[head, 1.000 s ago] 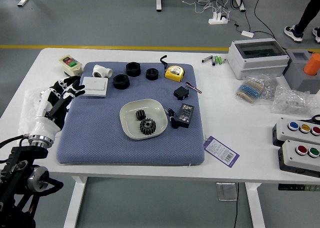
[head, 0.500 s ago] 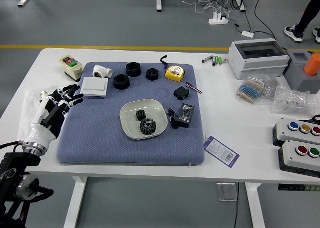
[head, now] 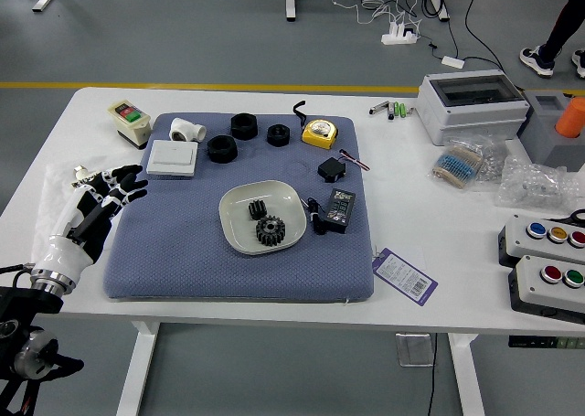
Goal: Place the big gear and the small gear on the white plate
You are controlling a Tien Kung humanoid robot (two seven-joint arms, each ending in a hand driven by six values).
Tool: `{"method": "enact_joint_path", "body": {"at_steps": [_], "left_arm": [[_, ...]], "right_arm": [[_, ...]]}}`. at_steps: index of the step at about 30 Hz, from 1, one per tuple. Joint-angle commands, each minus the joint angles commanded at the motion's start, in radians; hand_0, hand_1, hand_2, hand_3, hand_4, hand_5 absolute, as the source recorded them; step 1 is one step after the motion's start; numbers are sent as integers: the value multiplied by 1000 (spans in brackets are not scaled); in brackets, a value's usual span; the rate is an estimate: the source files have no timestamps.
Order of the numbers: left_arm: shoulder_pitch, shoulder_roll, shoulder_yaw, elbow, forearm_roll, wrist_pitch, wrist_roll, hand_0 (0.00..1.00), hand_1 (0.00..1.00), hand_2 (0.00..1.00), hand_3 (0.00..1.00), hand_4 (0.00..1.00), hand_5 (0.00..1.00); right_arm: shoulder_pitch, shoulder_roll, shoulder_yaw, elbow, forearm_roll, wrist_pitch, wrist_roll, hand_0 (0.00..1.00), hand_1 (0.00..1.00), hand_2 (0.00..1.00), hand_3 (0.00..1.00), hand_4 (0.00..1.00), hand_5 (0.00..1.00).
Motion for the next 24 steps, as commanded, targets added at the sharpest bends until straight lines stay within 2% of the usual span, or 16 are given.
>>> {"method": "enact_joint_path", "body": {"at_steps": [1,7,8,13,14,24], "left_arm": [[-1,-1,0,0,0,1,-2,808,802,866,692,858,509],[-1,-3,-4,-1,0,2,-5,808,802,866,692,858,509],[0,-3,-5,-1,0,2,-4,863,848,897,726,872,543],[4,-3,-10,0,-5,2,3,863,848,897,726,872,543],[4,-3,-10,0,-6,2,3,865,851,897,775,879,562],[0,-5,-1,0,-6,-7,7,870,850,897,784,886,557]], "right_arm": [[0,0,-1,0,1,0,0,686,702,748,563,784,638],[2,0,-4,0,3,0,0,686,702,748,563,784,638],[2,0,-5,0,3,0,0,686,702,748,563,784,639],[2,-1,-5,0,4,0,0,686,702,748,563,784,639],[2,-1,-5,0,4,0,0,685,701,748,563,784,639],[4,-2,-3,0,3,0,2,686,703,748,563,784,640]]}}
